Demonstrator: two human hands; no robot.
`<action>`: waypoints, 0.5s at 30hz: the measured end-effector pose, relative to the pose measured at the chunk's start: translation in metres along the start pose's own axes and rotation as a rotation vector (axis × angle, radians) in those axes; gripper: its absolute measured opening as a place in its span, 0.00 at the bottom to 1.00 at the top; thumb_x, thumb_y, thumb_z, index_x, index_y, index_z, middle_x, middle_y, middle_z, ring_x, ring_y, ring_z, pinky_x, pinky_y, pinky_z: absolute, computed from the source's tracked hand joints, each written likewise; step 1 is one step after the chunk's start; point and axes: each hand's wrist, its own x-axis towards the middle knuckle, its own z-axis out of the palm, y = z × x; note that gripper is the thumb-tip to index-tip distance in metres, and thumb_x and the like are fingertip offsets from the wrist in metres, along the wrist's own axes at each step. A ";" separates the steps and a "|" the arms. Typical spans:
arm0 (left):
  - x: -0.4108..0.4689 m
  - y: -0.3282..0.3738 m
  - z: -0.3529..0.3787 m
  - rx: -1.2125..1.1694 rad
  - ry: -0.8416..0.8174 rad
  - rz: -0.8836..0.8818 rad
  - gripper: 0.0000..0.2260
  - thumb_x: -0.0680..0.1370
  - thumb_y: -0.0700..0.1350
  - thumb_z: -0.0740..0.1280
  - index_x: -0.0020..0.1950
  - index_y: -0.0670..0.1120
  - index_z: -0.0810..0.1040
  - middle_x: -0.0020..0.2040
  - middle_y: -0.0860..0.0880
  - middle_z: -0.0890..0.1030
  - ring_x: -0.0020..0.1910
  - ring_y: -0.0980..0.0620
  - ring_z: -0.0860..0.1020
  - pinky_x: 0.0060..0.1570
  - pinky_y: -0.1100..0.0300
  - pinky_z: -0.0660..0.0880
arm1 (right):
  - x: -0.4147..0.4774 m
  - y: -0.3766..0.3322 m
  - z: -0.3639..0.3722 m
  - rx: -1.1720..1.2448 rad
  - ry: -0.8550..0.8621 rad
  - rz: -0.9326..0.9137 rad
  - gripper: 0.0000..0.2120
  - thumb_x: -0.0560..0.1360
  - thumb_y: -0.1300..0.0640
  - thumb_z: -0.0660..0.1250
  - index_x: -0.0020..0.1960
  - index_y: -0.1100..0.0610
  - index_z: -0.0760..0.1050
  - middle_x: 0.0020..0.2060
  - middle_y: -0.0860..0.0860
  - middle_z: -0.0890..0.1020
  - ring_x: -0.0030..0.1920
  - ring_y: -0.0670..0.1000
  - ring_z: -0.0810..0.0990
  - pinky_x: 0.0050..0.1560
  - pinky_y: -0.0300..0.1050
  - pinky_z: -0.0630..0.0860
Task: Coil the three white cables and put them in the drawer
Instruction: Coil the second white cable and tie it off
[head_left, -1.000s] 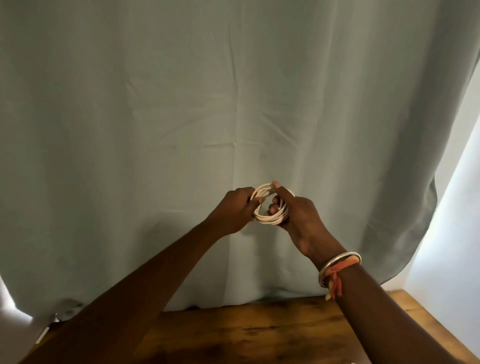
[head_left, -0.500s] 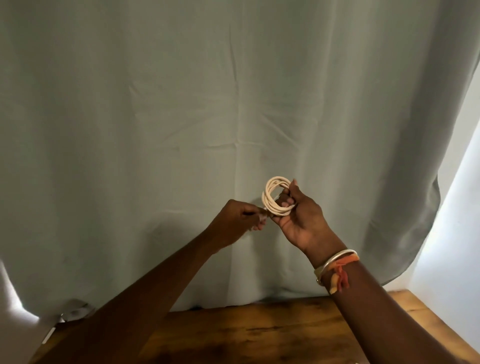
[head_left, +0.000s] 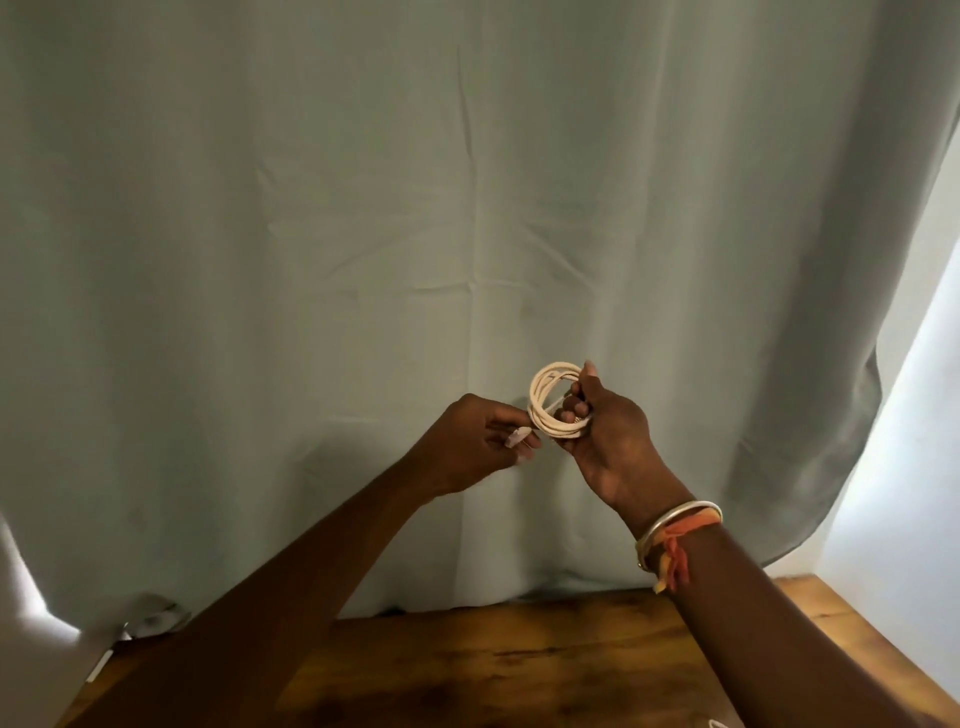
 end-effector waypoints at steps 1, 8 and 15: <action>0.001 -0.001 -0.002 0.032 0.028 0.040 0.11 0.73 0.35 0.73 0.55 0.41 0.84 0.47 0.45 0.86 0.45 0.51 0.84 0.51 0.59 0.81 | -0.001 0.000 -0.001 -0.061 0.005 -0.027 0.18 0.82 0.49 0.61 0.39 0.58 0.74 0.25 0.49 0.69 0.25 0.47 0.70 0.41 0.47 0.75; -0.004 -0.012 -0.007 -0.159 0.260 0.074 0.09 0.75 0.34 0.70 0.54 0.40 0.84 0.44 0.44 0.86 0.42 0.52 0.84 0.43 0.61 0.79 | -0.012 0.004 0.001 -0.303 -0.059 -0.218 0.16 0.82 0.48 0.62 0.43 0.59 0.77 0.26 0.50 0.72 0.28 0.50 0.72 0.35 0.45 0.72; -0.013 -0.017 -0.009 -0.078 0.381 0.267 0.08 0.74 0.35 0.71 0.53 0.38 0.84 0.47 0.46 0.85 0.46 0.53 0.83 0.47 0.62 0.79 | -0.015 0.011 0.005 -0.534 -0.014 -0.324 0.17 0.82 0.46 0.61 0.45 0.58 0.78 0.27 0.49 0.76 0.31 0.52 0.76 0.38 0.47 0.75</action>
